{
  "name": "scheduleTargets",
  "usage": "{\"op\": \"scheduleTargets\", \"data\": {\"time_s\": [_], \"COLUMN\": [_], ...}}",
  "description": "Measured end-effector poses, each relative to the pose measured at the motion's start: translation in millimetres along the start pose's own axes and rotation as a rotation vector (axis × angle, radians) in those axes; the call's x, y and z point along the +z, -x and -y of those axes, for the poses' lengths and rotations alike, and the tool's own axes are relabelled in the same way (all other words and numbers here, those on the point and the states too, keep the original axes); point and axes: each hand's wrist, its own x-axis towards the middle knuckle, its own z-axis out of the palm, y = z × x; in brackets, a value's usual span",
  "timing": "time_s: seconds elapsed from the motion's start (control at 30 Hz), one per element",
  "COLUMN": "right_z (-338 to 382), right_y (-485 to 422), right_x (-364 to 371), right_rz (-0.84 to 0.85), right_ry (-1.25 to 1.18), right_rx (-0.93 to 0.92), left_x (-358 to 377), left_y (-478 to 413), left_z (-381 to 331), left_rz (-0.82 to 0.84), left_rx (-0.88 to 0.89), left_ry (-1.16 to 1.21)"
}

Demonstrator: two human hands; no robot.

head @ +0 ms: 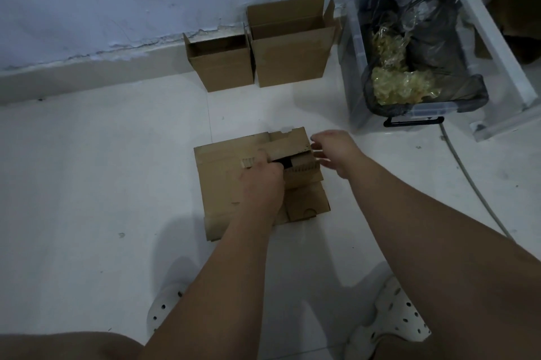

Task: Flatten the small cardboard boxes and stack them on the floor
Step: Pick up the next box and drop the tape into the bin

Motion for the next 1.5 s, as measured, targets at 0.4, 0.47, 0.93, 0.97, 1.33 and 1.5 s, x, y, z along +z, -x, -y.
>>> {"op": "scheduleTargets", "data": {"time_s": [0.4,0.47,0.93,0.97,1.33,1.5], "right_z": [-9,-5,9,9,10,12], "right_y": [62,69,111,112,118,124], "right_x": [-12,-16,-16,-16,-8,-9], "right_rz": [0.250,0.264,0.078,0.037,-0.162,-0.222], "right_ry": [-0.198,-0.204,0.500,0.561,0.579,0.317], "right_rx": [0.040,0.016,-0.054,-0.067,-0.311,-0.400], "left_x": [-11,-22,-25,-24,-24,-29], "left_y": [40,47,97,98,90,93], "left_z": [-11,-15,-23,-24,-18,-14], "left_rz": [-0.015,-0.040,-0.220,-0.249,-0.293,-0.298], "left_rx": [-0.243,-0.241,0.324,0.363,0.262,-0.202], "left_ry": [0.816,0.855,-0.088,-0.104,-0.090,0.413]}}
